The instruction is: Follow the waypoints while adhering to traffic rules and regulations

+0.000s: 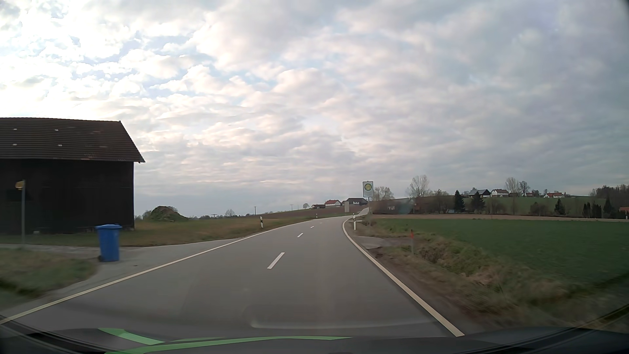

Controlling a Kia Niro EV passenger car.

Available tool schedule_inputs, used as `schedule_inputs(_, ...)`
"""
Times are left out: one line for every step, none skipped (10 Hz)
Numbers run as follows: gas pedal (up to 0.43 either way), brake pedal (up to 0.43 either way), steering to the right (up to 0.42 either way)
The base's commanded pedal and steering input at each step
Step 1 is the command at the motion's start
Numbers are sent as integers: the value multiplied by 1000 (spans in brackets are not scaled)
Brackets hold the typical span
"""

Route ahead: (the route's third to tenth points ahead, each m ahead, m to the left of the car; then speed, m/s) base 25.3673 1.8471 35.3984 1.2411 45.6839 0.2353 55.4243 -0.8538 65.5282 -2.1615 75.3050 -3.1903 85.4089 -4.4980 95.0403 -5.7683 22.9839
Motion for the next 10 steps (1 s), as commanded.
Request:
schedule_inputs(248, 0, 11)
schedule_inputs(248, 0, 11)
schedule_inputs(248, 0, 11)
schedule_inputs(248, 0, 11)
schedule_inputs(248, 0, 11)
schedule_inputs(248, 0, 11)
schedule_inputs(248, 0, 11)
schedule_inputs(248, 0, 11)
schedule_inputs(248, 0, 11)
schedule_inputs(248, 0, 11)
